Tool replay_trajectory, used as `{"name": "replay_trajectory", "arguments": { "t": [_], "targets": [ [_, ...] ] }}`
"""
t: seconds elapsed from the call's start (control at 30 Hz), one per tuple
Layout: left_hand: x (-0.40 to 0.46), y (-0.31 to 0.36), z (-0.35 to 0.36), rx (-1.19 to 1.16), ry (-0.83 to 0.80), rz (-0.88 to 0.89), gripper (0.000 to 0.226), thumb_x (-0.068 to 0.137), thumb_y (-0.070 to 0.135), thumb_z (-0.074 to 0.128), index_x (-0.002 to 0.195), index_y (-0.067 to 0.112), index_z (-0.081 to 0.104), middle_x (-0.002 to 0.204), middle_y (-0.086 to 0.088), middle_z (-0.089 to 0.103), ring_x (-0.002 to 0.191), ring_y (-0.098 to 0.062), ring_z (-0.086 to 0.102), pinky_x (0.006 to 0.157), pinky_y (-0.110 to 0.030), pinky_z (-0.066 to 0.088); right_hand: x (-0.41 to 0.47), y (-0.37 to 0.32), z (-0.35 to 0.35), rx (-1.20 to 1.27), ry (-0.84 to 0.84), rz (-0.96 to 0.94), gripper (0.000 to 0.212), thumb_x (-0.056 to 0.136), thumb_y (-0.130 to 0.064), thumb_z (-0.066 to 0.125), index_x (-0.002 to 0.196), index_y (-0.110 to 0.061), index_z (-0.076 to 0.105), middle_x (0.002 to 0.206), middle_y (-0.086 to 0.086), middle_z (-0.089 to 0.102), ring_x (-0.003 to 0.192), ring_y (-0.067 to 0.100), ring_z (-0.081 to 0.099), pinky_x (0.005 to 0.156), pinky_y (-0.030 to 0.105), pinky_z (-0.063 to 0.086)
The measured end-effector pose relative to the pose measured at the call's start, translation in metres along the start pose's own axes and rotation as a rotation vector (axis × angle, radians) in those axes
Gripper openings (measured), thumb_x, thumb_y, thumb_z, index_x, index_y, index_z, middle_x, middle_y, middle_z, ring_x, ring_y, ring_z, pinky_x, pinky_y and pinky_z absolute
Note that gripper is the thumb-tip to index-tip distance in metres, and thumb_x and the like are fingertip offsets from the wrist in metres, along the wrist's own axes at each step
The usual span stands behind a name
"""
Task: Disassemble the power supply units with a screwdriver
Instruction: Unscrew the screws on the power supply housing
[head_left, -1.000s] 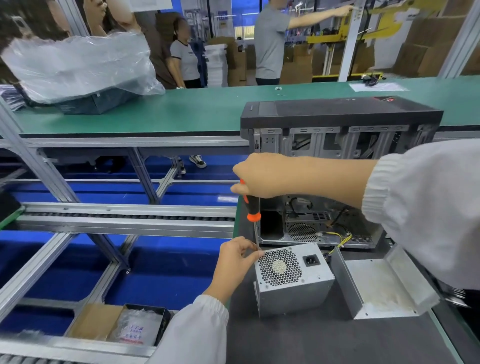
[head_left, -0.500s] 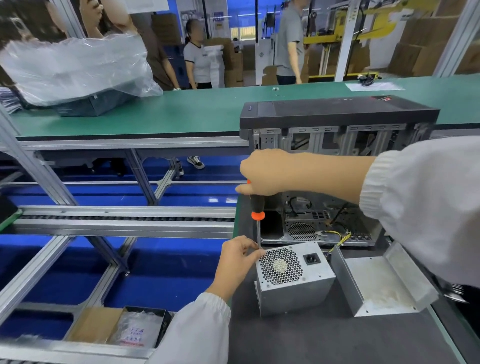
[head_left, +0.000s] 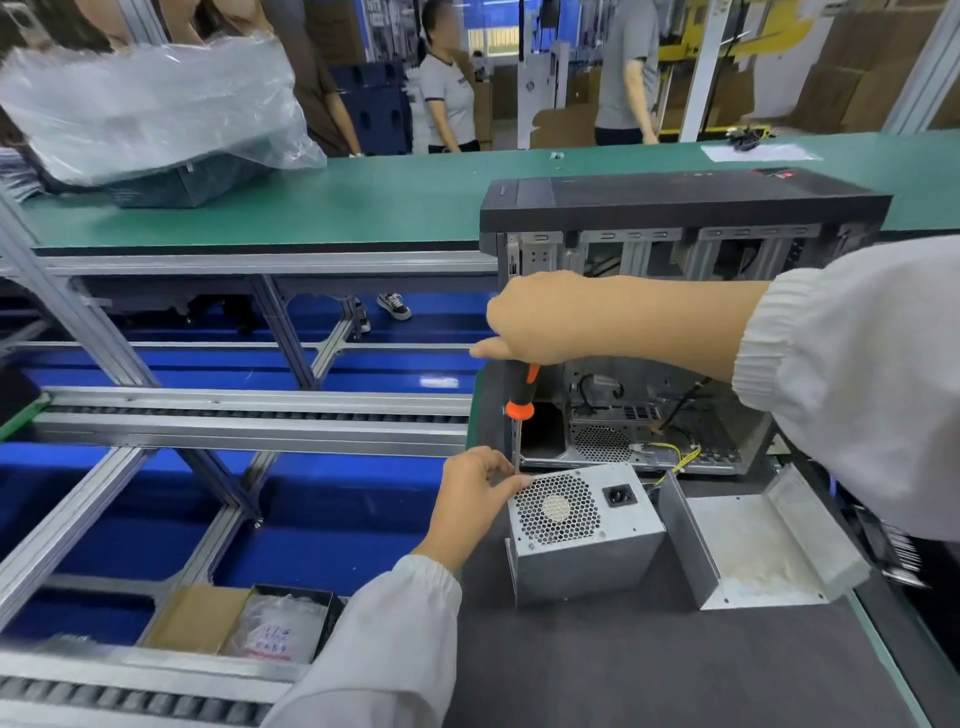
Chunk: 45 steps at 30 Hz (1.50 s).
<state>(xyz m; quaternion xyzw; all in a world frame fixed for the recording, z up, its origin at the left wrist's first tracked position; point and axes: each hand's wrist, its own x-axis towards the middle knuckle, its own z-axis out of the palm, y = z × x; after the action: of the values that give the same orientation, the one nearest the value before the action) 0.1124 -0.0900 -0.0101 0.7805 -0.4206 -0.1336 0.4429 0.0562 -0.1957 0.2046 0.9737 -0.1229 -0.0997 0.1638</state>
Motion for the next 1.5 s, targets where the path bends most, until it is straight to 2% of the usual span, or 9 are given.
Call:
{"name": "replay_trajectory", "arguments": {
  "t": [0.13,0.23,0.4,0.5,0.67,1.0,1.27,1.37,1.5],
  "targets": [
    [0.001,0.001,0.004,-0.001,0.036,-0.019,0.034,0.073,0.028,0.085,0.059,0.022,0.054,0.068,0.003,0.059,0.062,-0.008,0.052,0.061,-0.016,0.043,-0.005,0.008,-0.011,0.215,-0.145,-0.278,0.015,0.092,-0.027,0.059,0.104,-0.018,0.056,0.097,0.000,0.053,0.082,0.019,0.051,0.071,0.030,0.041],
    [0.001,0.004,0.005,0.004,0.043,-0.026,0.038,0.072,0.028,0.085,0.057,0.024,0.051,0.065,0.003,0.057,0.058,-0.007,0.049,0.060,-0.020,0.043,-0.010,0.007,-0.015,0.440,-0.205,-0.280,0.027,0.087,-0.029,0.068,0.110,-0.022,0.054,0.103,0.001,0.055,0.067,0.012,0.064,0.067,0.027,0.049],
    [-0.001,-0.002,0.001,-0.057,-0.048,-0.041,0.019,0.076,0.027,0.082,0.075,0.014,0.069,0.081,-0.002,0.069,0.078,-0.012,0.064,0.073,-0.021,0.051,-0.010,0.000,-0.004,0.231,-0.105,0.049,0.064,0.087,-0.068,0.044,0.076,-0.005,0.049,0.058,0.010,0.059,0.039,0.022,0.062,0.048,0.028,0.049],
    [-0.003,-0.008,-0.007,-0.067,-0.107,0.020,0.014,0.084,0.022,0.076,0.092,0.011,0.077,0.090,0.002,0.073,0.088,-0.002,0.065,0.078,-0.013,0.048,-0.005,0.005,-0.001,0.050,-0.047,-0.009,0.055,0.099,-0.053,0.036,0.070,-0.007,0.045,0.067,0.011,0.060,0.064,0.028,0.062,0.045,0.028,0.033],
    [-0.003,-0.002,-0.005,-0.064,-0.050,0.028,0.012,0.082,0.018,0.077,0.088,0.008,0.076,0.085,-0.001,0.071,0.083,-0.010,0.064,0.074,-0.014,0.048,-0.007,0.014,-0.009,0.191,-0.177,-0.207,0.015,0.090,-0.021,0.061,0.104,-0.014,0.059,0.105,0.008,0.057,0.094,0.031,0.061,0.082,0.045,0.052],
    [-0.006,-0.001,0.004,0.004,0.068,0.038,0.013,0.080,0.020,0.079,0.075,0.014,0.069,0.077,0.009,0.063,0.077,-0.002,0.058,0.073,-0.009,0.045,-0.029,0.027,-0.001,0.439,-0.057,-0.278,0.027,0.079,-0.001,0.067,0.099,-0.019,0.068,0.108,-0.003,0.053,0.099,0.020,0.054,0.084,0.034,0.047],
    [-0.009,0.000,0.006,-0.016,0.097,0.018,0.020,0.080,0.021,0.079,0.070,0.020,0.062,0.070,0.010,0.059,0.064,0.000,0.054,0.064,-0.009,0.041,-0.024,0.016,0.005,0.470,-0.081,-0.007,0.063,0.080,-0.070,0.055,0.099,-0.010,0.054,0.073,-0.003,0.061,0.054,0.013,0.068,0.055,0.025,0.047],
    [-0.008,-0.002,0.003,-0.030,0.057,0.007,0.015,0.080,0.024,0.079,0.075,0.018,0.066,0.069,0.010,0.061,0.066,0.001,0.054,0.067,-0.007,0.042,-0.019,0.010,0.005,0.236,-0.007,0.089,0.065,0.091,-0.067,0.036,0.070,-0.007,0.047,0.067,0.014,0.063,0.040,0.022,0.062,0.043,0.026,0.039],
    [-0.008,-0.008,-0.010,-0.131,-0.087,-0.012,0.012,0.081,0.026,0.078,0.088,0.019,0.072,0.044,0.009,0.031,0.043,-0.004,0.030,0.048,-0.008,0.027,-0.014,0.004,-0.002,0.072,-0.002,-0.083,0.045,0.097,-0.049,0.043,0.080,-0.008,0.044,0.068,0.001,0.049,0.066,0.021,0.050,0.049,0.028,0.030]
  ]
}}
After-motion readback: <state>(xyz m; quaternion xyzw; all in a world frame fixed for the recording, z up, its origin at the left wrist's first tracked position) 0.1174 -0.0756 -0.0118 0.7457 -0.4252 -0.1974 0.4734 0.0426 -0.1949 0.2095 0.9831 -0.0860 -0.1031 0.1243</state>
